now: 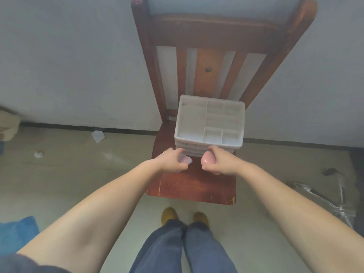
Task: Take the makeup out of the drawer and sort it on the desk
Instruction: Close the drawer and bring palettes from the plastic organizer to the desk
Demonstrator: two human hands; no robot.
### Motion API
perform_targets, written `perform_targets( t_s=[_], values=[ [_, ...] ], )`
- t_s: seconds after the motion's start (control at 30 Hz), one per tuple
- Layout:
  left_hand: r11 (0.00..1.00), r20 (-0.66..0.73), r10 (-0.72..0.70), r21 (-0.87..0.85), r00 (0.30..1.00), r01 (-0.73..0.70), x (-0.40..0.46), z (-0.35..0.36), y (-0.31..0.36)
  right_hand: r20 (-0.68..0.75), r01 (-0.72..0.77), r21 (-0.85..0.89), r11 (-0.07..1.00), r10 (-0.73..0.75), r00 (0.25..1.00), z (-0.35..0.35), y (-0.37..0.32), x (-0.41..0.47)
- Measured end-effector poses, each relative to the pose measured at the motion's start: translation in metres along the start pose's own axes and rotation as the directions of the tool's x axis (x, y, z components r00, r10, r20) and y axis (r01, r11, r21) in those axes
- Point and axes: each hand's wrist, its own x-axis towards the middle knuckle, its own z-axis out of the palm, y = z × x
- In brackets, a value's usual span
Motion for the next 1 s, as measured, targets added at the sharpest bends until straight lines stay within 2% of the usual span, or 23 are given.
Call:
perform_targets(
  t_s=[0.1,0.2,0.33,0.47,0.53,0.6,0.7,0.87,1.0],
  values=[
    [0.997,-0.157,-0.07,-0.024,0.985,0.067,-0.039,0.0,-0.011,-0.062,0.182,-0.128,0.975,-0.191,0.98,-0.002,-0.024,-0.021],
    [0.982,-0.33,-0.172,-0.129,0.928,0.136,-0.087,0.009,-0.022,-0.014,0.338,-0.254,0.906,-0.353,0.935,0.0,-0.047,-0.039],
    [0.898,-0.43,-0.389,-0.374,0.815,0.231,-0.154,0.052,-0.038,0.145,0.529,-0.383,0.757,-0.517,0.844,0.018,-0.078,-0.064],
    [0.778,-0.483,-0.56,-0.585,0.673,0.228,-0.219,0.107,-0.043,0.272,0.652,-0.464,0.599,-0.604,0.749,0.047,-0.112,-0.096],
    [0.706,-0.485,-0.633,-0.682,0.603,0.193,-0.252,0.141,-0.044,0.379,0.718,-0.502,0.483,-0.623,0.684,0.072,-0.124,-0.114],
    [0.623,-0.465,-0.713,-0.764,0.524,0.169,-0.289,0.176,-0.046,0.505,0.788,-0.525,0.321,-0.628,0.592,0.101,-0.139,-0.134],
    [0.509,-0.421,-0.819,-0.846,0.39,0.156,-0.35,0.238,-0.049,0.616,0.857,-0.49,0.156,-0.634,0.468,0.152,-0.164,-0.171],
    [0.302,-0.286,-0.945,-0.95,0.161,0.083,-0.453,0.375,-0.032,0.791,0.921,-0.366,-0.135,-0.566,0.232,0.265,-0.174,-0.273],
    [0.163,-0.163,-0.987,-0.985,0.0,0.05,-0.527,0.501,0.001,0.872,0.92,-0.226,-0.32,-0.487,0.045,0.361,-0.145,-0.375]
  ],
)
